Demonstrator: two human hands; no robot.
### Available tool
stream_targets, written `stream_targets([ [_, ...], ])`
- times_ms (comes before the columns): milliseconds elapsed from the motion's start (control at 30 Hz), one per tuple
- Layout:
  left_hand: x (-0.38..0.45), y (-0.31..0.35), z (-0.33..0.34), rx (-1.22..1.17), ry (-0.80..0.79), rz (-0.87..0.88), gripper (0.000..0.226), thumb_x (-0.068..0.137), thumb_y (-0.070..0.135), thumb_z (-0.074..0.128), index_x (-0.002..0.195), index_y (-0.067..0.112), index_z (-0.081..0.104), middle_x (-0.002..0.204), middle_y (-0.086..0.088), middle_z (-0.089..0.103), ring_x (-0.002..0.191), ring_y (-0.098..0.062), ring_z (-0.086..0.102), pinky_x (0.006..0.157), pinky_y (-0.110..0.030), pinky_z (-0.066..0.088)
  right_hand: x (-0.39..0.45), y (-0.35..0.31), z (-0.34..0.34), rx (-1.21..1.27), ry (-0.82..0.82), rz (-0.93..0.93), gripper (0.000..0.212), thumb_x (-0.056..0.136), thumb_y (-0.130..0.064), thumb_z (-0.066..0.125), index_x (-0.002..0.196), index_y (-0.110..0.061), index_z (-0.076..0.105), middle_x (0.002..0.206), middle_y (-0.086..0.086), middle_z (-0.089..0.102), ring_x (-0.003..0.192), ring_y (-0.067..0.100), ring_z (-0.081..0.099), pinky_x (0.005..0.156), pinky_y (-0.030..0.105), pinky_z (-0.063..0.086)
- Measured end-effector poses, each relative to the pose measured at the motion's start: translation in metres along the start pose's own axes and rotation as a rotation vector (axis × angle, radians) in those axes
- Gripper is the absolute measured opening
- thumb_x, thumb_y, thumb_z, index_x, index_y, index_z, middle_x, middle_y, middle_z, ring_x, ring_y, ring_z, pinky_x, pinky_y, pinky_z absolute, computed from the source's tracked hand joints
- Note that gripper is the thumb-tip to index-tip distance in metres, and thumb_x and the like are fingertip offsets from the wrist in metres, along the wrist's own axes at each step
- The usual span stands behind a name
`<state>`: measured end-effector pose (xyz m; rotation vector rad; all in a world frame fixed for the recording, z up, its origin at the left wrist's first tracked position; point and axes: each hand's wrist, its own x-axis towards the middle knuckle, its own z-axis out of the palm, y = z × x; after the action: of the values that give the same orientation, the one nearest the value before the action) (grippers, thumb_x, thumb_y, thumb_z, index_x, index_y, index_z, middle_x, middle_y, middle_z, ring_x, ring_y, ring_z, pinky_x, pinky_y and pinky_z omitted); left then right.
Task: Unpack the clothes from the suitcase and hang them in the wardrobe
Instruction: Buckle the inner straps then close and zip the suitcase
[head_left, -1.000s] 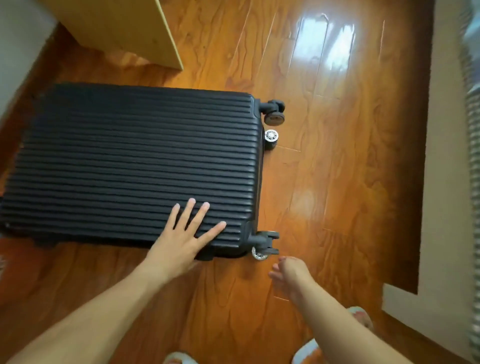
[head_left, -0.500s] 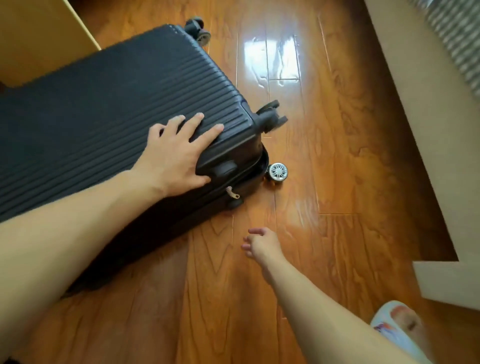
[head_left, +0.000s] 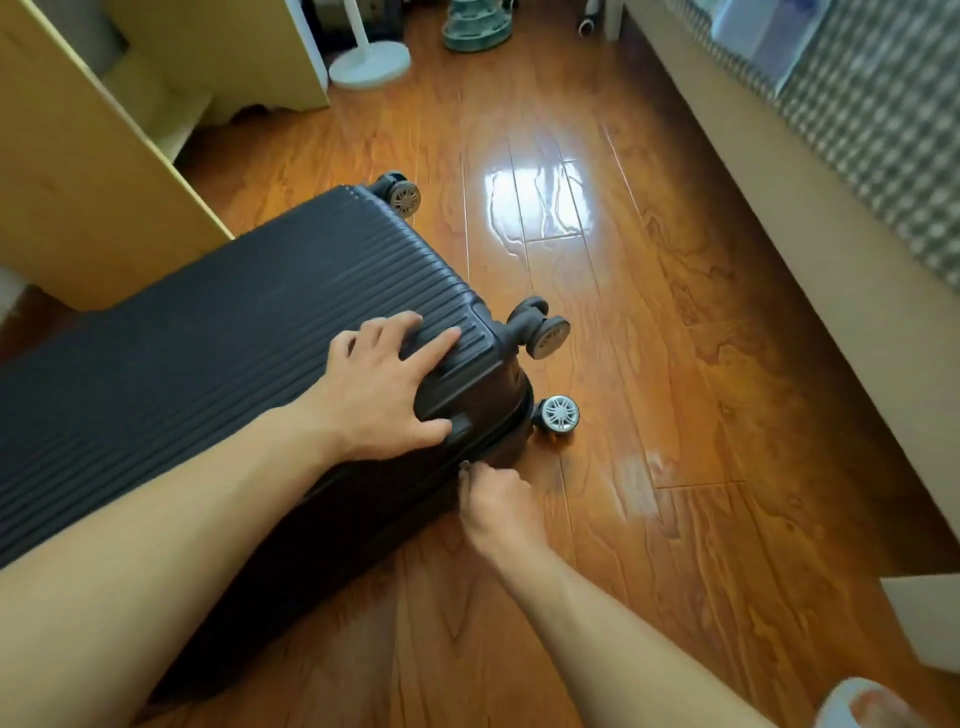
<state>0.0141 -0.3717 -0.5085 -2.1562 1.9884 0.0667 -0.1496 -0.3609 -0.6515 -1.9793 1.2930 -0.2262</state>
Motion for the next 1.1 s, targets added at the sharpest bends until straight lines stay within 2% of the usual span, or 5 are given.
stream_targets([
  [467,0.027,0.052,-0.03,0.07,-0.028,0.41,0.076,0.078,0.08,0.047,0.131,0.026,0.054,0.134,0.009,0.053,0.139,-0.019,0.036,0.125,-0.045,0.013,0.045,0.109,-0.095,-0.39,0.156,-0.522,0.018,0.087,-0.02,0.069,0.095,-0.026,0.053,0.083,-0.005,0.06,0.07,0.023,0.062,0.055,0.03,0.029],
  [733,-0.045,0.083,-0.038,0.01,-0.148,0.617,0.046,0.081,0.062,0.052,0.107,0.024,0.057,0.118,0.007,0.056,0.129,-0.023,0.043,0.121,-0.042,0.02,0.072,0.099,-0.139,-0.589,-0.33,-1.167,0.005,0.092,-0.014,0.054,0.09,-0.013,0.059,0.079,0.007,0.06,0.062,0.03,0.058,0.054,0.038,0.051],
  [933,-0.118,0.109,-0.008,-0.161,-0.401,0.917,0.021,0.099,0.032,0.034,0.103,0.027,0.054,0.109,0.011,0.057,0.119,-0.016,0.053,0.113,-0.033,0.032,0.054,0.093,-0.134,-0.7,-0.437,-1.073,0.003,0.093,-0.016,0.059,0.094,-0.013,0.058,0.074,0.006,0.061,0.057,0.031,0.06,0.047,0.035,0.047],
  [1033,-0.153,0.108,0.007,-0.971,-0.627,1.044,0.085,0.095,-0.012,-0.005,0.133,0.045,0.045,0.141,0.037,0.04,0.14,0.018,0.024,0.121,-0.014,0.009,0.068,0.094,-0.149,-0.662,-0.264,-0.917,0.011,0.083,-0.016,0.072,0.086,-0.015,0.062,0.067,0.002,0.06,0.048,0.025,0.056,0.044,0.026,0.026],
  [1100,-0.15,0.099,-0.007,-0.785,-0.443,0.969,0.049,0.11,0.019,0.017,0.141,0.037,0.05,0.147,0.024,0.046,0.142,0.006,0.034,0.122,-0.02,0.019,0.066,0.103,-0.151,-0.577,-0.202,-0.832,0.012,0.079,-0.012,0.072,0.086,-0.014,0.063,0.071,0.001,0.061,0.053,0.026,0.059,0.047,0.027,0.025],
])
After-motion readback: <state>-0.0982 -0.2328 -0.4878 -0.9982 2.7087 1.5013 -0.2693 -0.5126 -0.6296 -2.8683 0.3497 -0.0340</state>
